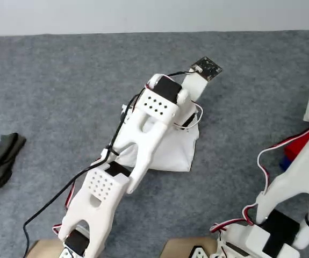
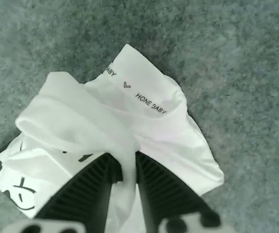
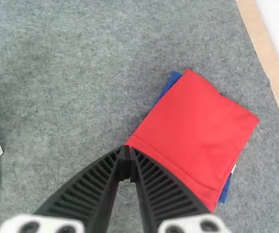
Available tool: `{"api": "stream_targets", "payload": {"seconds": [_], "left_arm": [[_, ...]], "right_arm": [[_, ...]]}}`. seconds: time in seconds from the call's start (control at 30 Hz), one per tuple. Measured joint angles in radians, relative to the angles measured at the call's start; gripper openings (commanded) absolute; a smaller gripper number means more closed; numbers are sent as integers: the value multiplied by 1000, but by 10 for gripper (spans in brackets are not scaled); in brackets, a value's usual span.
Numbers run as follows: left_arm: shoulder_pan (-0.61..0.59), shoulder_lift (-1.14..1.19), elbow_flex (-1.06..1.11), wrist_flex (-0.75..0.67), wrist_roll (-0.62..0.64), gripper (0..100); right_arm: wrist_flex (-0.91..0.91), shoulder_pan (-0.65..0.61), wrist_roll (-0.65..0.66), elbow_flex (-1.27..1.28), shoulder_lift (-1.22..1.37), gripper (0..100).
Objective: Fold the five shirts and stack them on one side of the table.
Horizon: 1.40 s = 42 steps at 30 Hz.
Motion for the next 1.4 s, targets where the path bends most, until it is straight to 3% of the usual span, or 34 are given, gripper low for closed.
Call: {"api": "stream_targets", "payload": {"seconds": [0.1, 0.27, 0.37, 0.63, 0.97, 1.13, 1.4], "left_arm": [[20, 20, 0, 0, 0, 21], [83, 41, 0, 0, 0, 160], [97, 48, 0, 0, 0, 181], [51, -2, 0, 0, -12, 181], [-164, -199, 0, 0, -12, 131], [-242, -176, 43, 0, -71, 61], [-262, 21, 63, 0, -107, 9]], "right_arm": [[0, 0, 0, 0, 0, 9], [0, 0, 0, 0, 0, 9], [0, 0, 0, 0, 0, 9], [0, 0, 0, 0, -20, 9], [0, 0, 0, -2, -43, 9], [0, 0, 0, -2, -43, 9], [0, 0, 0, -2, -43, 9]]}}
